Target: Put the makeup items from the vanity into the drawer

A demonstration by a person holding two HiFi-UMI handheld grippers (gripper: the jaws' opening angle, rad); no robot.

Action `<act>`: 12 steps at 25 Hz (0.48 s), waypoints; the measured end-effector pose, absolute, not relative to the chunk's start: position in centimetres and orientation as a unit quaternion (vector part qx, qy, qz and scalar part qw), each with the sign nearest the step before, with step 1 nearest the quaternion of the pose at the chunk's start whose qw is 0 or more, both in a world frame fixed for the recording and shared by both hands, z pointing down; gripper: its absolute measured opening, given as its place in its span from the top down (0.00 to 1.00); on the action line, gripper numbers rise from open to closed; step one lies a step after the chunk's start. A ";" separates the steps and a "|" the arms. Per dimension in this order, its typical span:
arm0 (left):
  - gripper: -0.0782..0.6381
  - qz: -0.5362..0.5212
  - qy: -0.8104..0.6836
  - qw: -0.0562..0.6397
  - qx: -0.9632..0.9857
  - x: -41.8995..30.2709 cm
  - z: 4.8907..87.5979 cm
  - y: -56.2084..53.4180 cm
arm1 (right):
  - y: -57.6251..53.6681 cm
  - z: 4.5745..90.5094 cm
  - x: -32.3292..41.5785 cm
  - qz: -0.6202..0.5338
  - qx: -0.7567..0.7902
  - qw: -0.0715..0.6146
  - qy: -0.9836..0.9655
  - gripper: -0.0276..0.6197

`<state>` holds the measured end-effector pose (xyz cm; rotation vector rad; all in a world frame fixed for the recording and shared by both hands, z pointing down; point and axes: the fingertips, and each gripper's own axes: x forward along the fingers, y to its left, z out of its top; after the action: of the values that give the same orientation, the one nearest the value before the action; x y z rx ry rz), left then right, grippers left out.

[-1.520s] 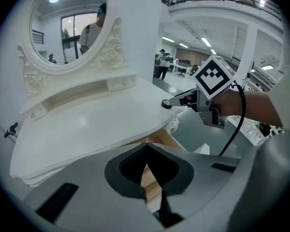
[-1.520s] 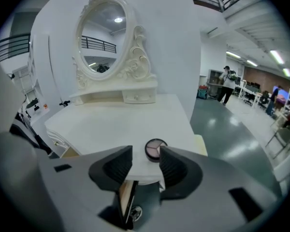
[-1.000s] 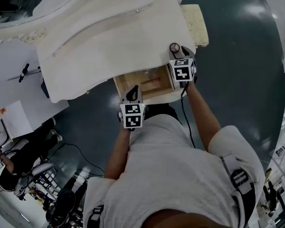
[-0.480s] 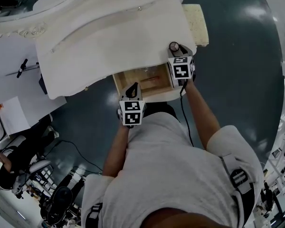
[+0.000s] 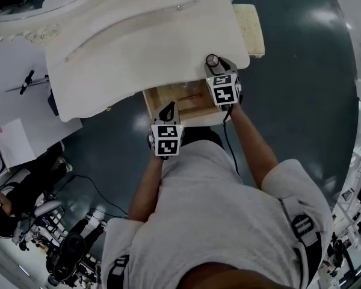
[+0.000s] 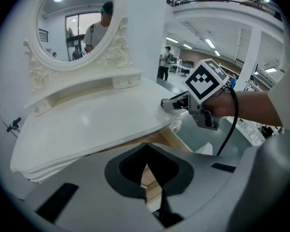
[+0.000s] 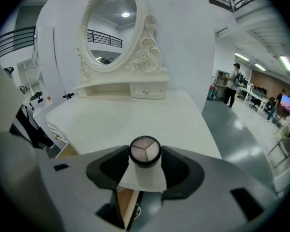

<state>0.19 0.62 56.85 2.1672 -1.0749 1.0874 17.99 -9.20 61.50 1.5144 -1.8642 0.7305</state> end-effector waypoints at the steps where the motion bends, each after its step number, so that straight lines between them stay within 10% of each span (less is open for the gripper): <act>1: 0.88 0.398 -0.395 0.241 0.792 0.1 56.8 0.6 | -9.2 61.4 17.5 0.276 0.569 0.309 -0.710 0.62; 12: 0.88 0.390 -0.413 0.242 0.787 -1.2 56.6 0.8 | -8.1 60.6 13.1 0.272 0.535 0.303 -0.740 0.62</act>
<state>-1.20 0.82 56.56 2.1510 -1.1282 1.0676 13.13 -8.11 60.62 1.4171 -1.9611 0.7220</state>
